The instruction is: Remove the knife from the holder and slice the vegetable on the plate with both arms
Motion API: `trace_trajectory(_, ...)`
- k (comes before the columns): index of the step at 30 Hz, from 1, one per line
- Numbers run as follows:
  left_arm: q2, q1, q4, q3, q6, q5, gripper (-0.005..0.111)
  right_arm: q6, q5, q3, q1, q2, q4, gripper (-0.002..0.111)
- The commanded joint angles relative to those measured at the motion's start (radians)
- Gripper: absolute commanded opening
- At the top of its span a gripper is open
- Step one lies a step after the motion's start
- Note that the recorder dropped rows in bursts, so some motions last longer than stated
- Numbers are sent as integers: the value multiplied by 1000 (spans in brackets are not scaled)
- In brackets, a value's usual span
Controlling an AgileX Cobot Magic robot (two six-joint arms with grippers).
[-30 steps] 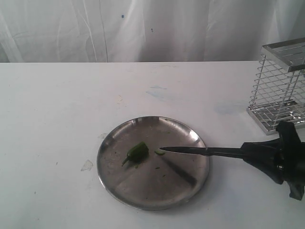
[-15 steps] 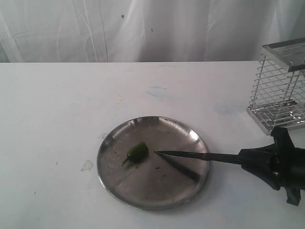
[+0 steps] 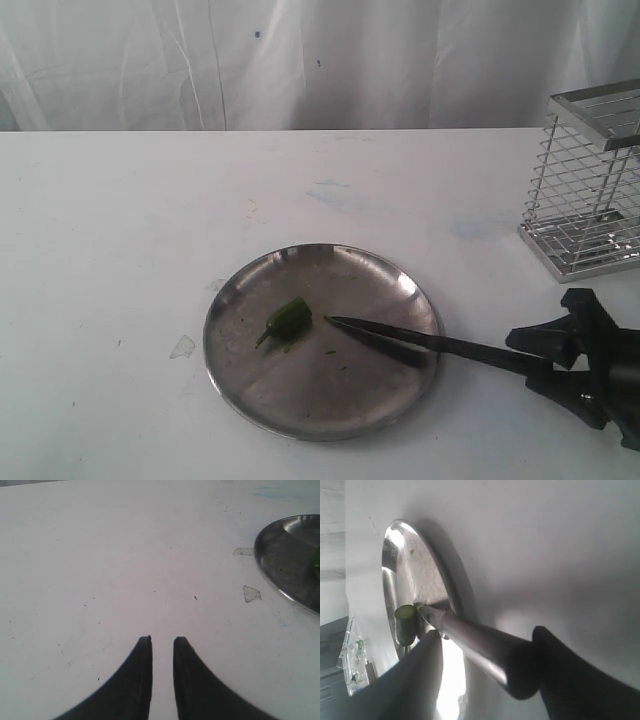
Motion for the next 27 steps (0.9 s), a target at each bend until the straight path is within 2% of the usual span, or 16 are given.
trace_trajectory(1, -5, -5, -11, 3, 0, 4, 22, -16, -6, -4, -1, 2, -3, 61)
trace_trajectory(3, -5, -5, -11, 3, 0, 4, 22, -16, -2, -4, -1, 2, -3, 64)
trace_trajectory(10, -5, -5, -11, 3, 0, 4, 22, -81, 1, -32, -1, 0, -3, 64)
trace_trajectory(20, -5, -5, -11, 3, 0, 4, 22, -76, 7, -51, 4, 0, -40, 63)
trace_trajectory(27, -5, -5, -11, 3, 0, 4, 22, -84, -28, -61, 121, 0, -26, 63)
